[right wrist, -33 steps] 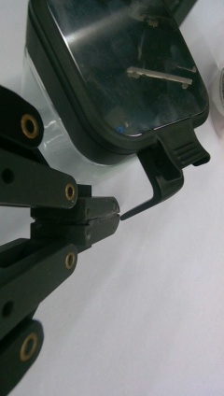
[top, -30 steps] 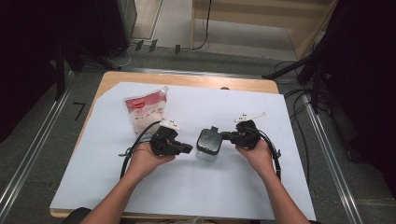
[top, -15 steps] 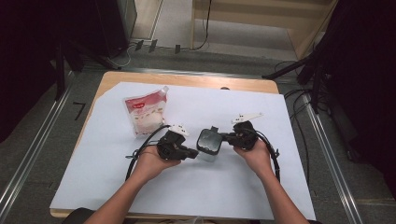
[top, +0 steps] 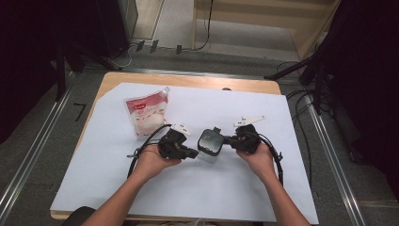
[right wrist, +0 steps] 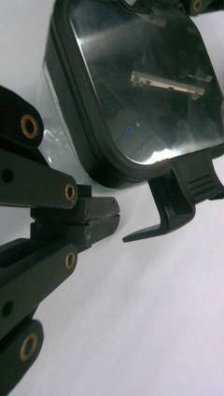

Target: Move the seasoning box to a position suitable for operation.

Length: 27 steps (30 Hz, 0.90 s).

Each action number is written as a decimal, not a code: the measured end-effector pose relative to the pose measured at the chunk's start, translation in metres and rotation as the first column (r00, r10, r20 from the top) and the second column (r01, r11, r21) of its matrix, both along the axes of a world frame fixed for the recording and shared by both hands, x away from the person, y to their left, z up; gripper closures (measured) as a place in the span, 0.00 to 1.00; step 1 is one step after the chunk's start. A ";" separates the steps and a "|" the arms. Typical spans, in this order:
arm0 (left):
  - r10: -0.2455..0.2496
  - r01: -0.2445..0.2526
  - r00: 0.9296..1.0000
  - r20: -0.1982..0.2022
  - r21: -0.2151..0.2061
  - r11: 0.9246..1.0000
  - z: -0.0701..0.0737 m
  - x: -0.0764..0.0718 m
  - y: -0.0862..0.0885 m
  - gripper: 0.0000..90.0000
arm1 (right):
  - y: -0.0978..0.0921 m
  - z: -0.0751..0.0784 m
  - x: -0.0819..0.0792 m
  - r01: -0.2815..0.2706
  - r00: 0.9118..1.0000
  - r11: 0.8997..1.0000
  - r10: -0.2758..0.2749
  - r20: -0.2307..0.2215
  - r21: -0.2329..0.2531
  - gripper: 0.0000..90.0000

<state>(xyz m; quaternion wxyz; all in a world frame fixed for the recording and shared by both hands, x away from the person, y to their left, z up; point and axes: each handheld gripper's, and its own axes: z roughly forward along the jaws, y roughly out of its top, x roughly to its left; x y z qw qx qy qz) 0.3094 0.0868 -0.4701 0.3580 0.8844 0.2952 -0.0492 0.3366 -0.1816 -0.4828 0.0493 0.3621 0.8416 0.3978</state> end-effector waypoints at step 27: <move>0.028 -0.028 1.000 -0.004 0.031 0.999 -0.003 0.006 0.001 0.99 | 0.000 0.003 -0.005 0.008 1.000 1.000 -0.008 0.015 -0.008 1.00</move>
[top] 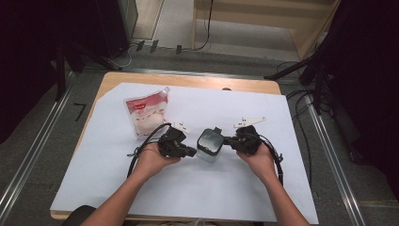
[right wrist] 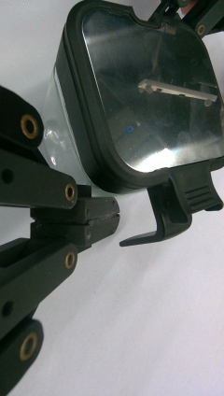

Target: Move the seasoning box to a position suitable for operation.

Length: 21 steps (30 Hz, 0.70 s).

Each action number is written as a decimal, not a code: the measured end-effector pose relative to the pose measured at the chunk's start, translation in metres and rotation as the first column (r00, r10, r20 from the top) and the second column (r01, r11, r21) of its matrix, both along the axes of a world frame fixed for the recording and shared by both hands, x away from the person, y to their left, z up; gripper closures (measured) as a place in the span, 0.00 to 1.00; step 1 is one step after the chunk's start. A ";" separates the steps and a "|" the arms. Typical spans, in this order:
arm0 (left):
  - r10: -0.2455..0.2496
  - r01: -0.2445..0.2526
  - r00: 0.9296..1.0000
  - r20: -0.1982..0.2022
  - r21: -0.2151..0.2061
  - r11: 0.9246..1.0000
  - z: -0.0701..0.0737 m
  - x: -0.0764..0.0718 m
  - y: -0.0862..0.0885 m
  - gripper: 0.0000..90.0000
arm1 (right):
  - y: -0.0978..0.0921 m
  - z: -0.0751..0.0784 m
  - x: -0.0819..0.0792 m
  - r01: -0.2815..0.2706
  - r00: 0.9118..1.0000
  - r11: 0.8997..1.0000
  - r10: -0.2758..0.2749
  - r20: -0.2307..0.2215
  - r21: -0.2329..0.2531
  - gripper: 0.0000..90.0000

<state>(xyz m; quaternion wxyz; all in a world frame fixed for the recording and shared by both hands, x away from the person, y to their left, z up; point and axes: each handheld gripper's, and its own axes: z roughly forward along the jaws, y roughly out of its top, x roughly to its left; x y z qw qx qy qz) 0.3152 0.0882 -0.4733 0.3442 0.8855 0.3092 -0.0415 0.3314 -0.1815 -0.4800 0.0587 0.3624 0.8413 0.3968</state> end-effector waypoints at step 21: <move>0.040 -0.040 0.999 0.018 -0.009 0.999 0.004 0.008 0.004 0.99 | 0.000 0.000 -0.010 0.010 1.000 1.000 -0.011 -0.017 -0.009 1.00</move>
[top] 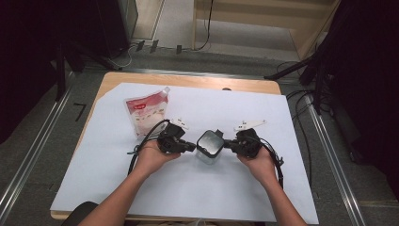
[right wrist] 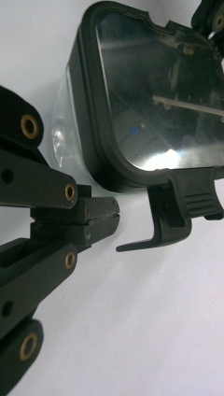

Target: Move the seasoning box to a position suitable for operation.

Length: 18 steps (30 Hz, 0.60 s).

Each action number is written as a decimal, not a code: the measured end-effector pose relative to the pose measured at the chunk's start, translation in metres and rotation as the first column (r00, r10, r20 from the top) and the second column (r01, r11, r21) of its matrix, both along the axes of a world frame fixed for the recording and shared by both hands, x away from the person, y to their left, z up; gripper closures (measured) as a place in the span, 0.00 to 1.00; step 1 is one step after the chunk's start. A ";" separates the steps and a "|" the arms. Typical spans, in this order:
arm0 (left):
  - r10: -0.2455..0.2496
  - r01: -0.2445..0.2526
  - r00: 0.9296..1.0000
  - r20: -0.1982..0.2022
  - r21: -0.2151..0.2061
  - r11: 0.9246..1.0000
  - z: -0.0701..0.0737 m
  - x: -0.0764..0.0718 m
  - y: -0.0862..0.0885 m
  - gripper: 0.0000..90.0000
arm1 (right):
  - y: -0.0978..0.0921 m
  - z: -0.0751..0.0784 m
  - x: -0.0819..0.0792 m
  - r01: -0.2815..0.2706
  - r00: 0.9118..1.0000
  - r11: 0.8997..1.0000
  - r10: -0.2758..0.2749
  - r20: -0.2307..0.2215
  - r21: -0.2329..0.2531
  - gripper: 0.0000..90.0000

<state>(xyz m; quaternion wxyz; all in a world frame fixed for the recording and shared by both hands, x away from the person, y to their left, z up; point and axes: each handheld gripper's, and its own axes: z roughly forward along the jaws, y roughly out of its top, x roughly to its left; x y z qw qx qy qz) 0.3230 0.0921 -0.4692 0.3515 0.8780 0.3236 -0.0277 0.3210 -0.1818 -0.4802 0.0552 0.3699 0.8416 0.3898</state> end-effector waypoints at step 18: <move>-0.069 0.067 0.997 -0.043 -0.031 0.997 0.004 -0.012 -0.004 1.00 | 0.002 -0.003 0.001 -0.004 1.000 1.000 0.005 0.011 -0.009 1.00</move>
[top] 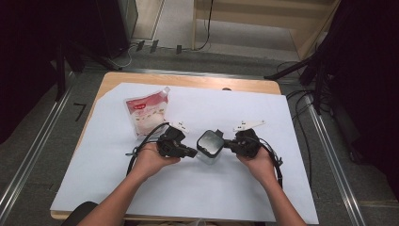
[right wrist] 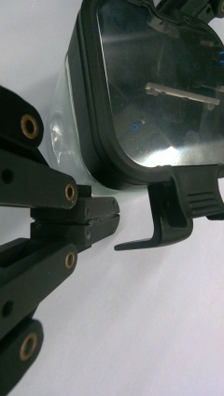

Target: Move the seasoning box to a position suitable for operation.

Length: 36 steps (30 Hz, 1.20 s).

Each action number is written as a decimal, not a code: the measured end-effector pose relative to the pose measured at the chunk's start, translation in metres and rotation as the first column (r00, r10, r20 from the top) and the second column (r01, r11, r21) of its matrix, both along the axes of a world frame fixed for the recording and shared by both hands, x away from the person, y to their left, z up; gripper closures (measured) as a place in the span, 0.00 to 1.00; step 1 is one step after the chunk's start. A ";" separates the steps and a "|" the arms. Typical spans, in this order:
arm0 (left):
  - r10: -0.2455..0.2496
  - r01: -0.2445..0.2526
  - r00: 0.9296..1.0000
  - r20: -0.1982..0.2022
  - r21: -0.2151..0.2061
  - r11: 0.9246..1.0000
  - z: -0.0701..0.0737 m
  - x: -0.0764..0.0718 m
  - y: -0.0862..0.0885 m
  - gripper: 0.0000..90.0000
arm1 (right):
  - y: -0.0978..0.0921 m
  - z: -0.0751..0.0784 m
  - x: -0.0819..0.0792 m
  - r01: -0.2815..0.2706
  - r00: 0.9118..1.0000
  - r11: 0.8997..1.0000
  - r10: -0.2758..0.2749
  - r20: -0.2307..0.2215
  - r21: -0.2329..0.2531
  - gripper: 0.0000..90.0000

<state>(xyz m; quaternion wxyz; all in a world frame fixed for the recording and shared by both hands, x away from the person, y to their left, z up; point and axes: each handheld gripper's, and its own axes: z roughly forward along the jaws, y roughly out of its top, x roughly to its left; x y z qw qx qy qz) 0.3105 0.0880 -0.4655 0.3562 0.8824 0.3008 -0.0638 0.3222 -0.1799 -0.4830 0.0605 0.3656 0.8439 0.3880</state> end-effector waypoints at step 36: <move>0.009 -0.007 1.000 0.030 -0.049 0.999 0.002 0.027 0.014 0.87 | -0.008 0.010 -0.015 -0.028 0.999 0.999 0.029 -0.032 0.025 1.00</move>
